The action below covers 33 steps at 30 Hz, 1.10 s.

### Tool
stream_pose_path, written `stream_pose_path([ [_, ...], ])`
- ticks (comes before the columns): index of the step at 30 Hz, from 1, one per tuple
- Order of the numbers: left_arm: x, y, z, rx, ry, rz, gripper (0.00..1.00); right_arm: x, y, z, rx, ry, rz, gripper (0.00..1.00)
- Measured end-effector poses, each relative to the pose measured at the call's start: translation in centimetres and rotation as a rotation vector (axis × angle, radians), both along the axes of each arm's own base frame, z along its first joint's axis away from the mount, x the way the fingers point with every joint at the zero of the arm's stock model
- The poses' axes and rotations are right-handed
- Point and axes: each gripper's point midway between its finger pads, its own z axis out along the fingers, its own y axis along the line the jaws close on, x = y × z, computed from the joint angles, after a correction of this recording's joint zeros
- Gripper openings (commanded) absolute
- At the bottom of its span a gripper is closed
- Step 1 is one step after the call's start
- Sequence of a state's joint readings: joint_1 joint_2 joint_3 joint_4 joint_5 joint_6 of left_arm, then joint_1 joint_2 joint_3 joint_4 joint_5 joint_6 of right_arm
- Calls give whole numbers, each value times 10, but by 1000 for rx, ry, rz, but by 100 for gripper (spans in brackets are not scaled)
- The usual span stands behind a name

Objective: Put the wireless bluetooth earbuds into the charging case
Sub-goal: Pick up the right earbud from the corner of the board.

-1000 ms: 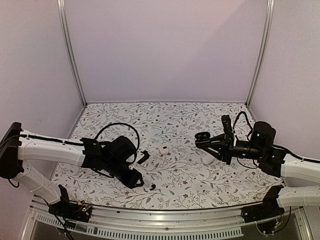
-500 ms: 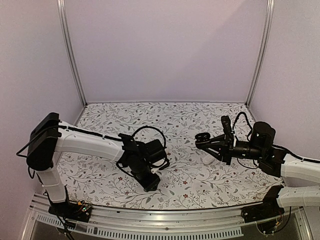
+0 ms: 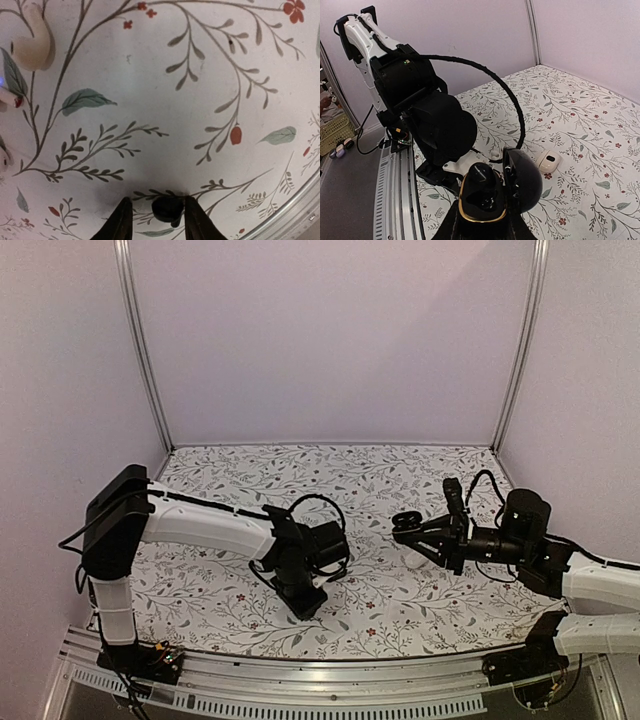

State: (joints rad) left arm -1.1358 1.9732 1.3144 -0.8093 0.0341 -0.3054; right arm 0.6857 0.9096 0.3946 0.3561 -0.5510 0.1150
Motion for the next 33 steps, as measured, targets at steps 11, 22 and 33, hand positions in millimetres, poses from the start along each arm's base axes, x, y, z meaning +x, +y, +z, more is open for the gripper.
stream_pose_path([
  [11, 2, 4, -1, 43, -9, -36, 18, 1, -2, -5, -8, 4, -6, 0],
  [22, -23, 41, -2, 88, 56, -35, 23, 1, -2, -5, -8, 2, -5, 0],
  [33, -34, 53, -1, 184, 86, -58, 40, 0, -2, -5, -8, 2, -3, 0],
])
